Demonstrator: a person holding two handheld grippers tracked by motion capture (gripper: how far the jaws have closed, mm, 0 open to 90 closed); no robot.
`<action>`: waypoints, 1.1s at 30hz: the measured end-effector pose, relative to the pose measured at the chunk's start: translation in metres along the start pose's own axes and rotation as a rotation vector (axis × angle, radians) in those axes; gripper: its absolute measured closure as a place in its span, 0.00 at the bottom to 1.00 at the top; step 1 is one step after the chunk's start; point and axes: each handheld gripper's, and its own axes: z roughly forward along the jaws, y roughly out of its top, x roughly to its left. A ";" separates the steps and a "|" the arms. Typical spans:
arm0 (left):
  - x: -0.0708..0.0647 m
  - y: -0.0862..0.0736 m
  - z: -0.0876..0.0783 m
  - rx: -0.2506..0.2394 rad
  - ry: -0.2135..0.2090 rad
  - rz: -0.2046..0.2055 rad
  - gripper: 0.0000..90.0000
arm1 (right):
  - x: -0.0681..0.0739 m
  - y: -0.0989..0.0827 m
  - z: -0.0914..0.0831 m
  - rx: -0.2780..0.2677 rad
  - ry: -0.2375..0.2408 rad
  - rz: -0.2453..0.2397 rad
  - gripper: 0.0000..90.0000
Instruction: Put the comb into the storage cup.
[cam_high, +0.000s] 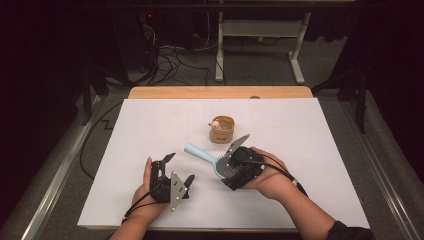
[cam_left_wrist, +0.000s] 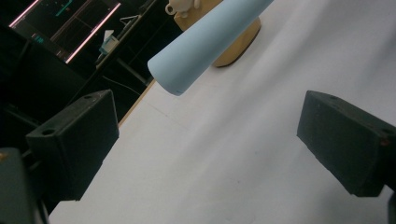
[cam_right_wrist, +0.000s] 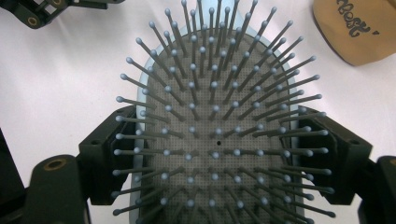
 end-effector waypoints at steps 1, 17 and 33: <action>0.000 0.000 0.000 0.002 -0.002 0.001 0.07 | 0.000 0.001 0.001 -0.002 0.001 0.001 0.24; -0.004 0.002 0.001 0.012 0.000 0.048 0.07 | 0.006 0.013 0.013 0.038 0.021 -0.029 0.24; -0.009 0.006 0.002 0.011 -0.008 0.088 0.08 | 0.013 0.027 0.022 0.048 0.037 -0.063 0.24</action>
